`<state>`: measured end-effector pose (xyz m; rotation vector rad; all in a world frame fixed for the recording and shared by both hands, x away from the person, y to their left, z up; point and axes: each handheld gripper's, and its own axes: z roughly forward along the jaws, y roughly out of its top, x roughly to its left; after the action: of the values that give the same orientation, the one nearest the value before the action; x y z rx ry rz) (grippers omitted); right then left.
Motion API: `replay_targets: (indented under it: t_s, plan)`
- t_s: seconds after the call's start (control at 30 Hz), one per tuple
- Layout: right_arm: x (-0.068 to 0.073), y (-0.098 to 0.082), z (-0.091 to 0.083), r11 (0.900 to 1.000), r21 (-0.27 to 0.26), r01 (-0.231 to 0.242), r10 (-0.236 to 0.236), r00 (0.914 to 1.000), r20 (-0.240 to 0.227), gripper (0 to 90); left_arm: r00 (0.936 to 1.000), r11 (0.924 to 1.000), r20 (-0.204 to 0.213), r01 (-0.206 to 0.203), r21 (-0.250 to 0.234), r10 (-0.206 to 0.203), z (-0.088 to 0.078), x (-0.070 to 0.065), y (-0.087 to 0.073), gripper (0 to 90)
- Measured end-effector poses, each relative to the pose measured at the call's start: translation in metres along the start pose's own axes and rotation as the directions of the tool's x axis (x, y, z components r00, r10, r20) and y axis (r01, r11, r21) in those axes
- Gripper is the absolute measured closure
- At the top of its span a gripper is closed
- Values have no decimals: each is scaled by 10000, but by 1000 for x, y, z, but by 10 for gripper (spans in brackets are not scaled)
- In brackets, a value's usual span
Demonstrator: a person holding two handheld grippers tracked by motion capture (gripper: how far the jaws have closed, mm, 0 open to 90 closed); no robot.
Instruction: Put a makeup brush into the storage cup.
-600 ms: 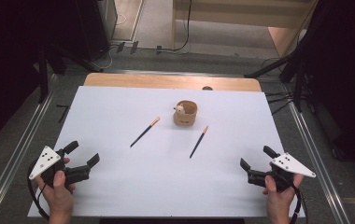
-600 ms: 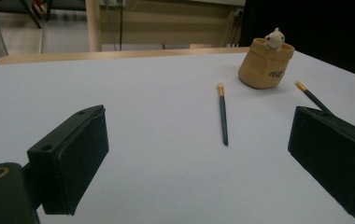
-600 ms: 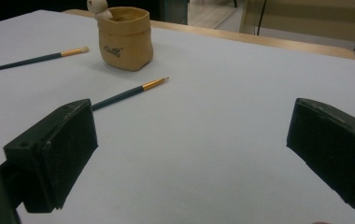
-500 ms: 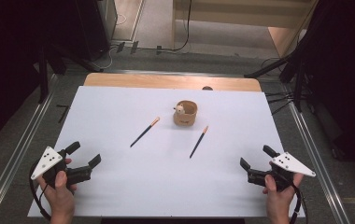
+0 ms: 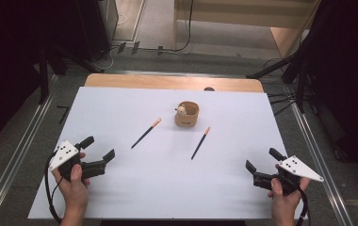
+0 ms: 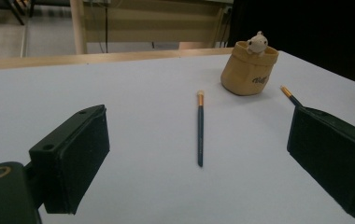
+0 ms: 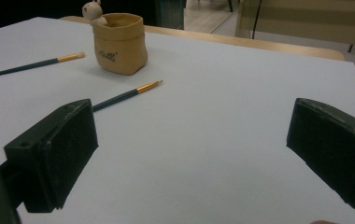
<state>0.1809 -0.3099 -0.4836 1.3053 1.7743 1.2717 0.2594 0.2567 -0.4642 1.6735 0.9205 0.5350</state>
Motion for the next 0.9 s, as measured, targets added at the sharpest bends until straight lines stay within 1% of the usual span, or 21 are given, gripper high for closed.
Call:
replay_targets:
  t_s: [0.07,0.17,0.27,0.37,0.57,0.63,0.67,0.7,0.73,0.77,0.8,0.83,0.87,0.9]
  plan:
    - [3,0,1,9999,62,147,-147,9999,-16,24,9999,9999,45,-96,80,95,5,-1,3,58]
    - [7,1,2,9995,134,286,-285,9996,-34,24,9999,10000,138,-24,56,23,9,-1,6,59]
    - [8,2,3,9994,117,326,-325,9994,-88,24,9995,9997,212,218,-77,-216,13,0,8,62]
    - [8,2,4,9996,111,269,-268,9996,-125,24,9990,9992,249,374,-107,-371,16,1,8,62]
    - [7,2,6,9997,138,197,-195,9997,-158,24,9991,9992,255,357,-190,-352,18,1,12,64]
    - [7,2,6,9997,145,207,-204,9996,-172,24,9995,9996,240,217,-205,-212,20,-1,15,64]
    - [7,2,6,9996,163,219,-216,9996,-160,24,9996,9999,247,98,-98,-95,21,-3,17,65]
    - [7,2,6,9996,163,219,-216,9996,-160,24,9996,9999,247,98,-98,-95,21,-3,17,64]
    - [6,2,7,9996,167,223,-220,9996,-171,24,9997,9998,175,-192,-10,192,22,-6,20,64]
    - [7,2,7,9996,179,209,-206,9996,-174,24,9984,9986,219,-518,-43,519,24,-12,27,64]
    - [7,2,7,9996,189,214,-211,9996,-186,24,9984,9986,219,-518,-43,519,24,-12,27,64]
    - [7,2,7,9995,201,250,-247,9995,-184,24,9976,9984,425,-530,-176,537,27,-14,35,64]
    - [7,2,8,9994,197,276,-273,9995,-175,24,9978,9986,478,-457,-263,469,28,-16,38,64]
    - [7,2,8,9995,182,254,-251,9995,-174,24,9978,9986,478,-457,-263,469,28,-16,38,64]
